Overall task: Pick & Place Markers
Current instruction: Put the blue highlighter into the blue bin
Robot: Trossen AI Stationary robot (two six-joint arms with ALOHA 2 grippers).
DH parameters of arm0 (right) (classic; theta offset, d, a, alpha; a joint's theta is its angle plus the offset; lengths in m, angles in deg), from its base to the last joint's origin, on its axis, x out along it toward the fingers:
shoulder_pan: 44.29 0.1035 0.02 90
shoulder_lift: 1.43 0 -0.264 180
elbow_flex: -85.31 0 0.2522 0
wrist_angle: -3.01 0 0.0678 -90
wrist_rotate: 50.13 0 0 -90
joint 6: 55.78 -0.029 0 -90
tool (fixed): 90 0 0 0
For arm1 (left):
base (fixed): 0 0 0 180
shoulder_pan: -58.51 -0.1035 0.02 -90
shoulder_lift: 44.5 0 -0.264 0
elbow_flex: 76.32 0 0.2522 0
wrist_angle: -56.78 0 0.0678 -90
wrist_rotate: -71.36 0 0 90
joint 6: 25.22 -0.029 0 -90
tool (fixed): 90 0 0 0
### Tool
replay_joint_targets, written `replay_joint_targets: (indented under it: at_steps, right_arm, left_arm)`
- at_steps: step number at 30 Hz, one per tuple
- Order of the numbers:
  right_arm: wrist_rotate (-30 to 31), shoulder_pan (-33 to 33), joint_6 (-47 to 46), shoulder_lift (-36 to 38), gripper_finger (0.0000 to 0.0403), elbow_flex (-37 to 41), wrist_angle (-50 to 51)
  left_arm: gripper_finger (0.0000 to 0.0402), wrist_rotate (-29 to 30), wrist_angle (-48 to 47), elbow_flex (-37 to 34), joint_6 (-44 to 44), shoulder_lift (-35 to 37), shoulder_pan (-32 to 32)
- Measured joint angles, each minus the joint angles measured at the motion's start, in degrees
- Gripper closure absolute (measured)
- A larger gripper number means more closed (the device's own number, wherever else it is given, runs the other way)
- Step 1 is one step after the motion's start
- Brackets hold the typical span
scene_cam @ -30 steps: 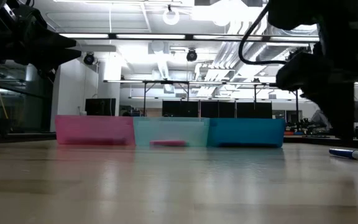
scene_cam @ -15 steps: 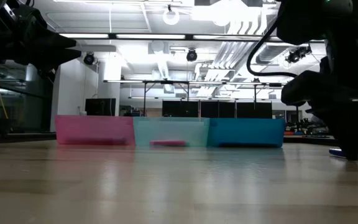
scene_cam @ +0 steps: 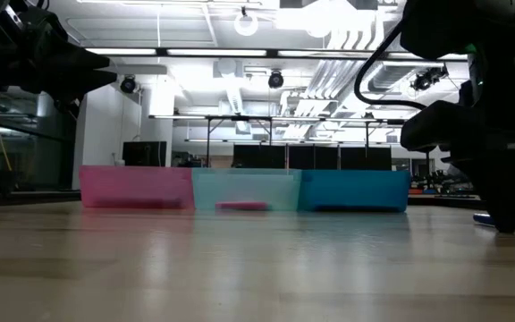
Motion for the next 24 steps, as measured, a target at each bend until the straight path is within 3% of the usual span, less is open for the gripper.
replay_joint_targets:
  at_steps: [24]
  right_arm:
    - [-2.1,0.0,-0.7,-0.2,0.0363,0.1,-1.2]
  left_arm:
    - [0.0275,0.0,0.0,0.0,0.0,0.0,0.0]
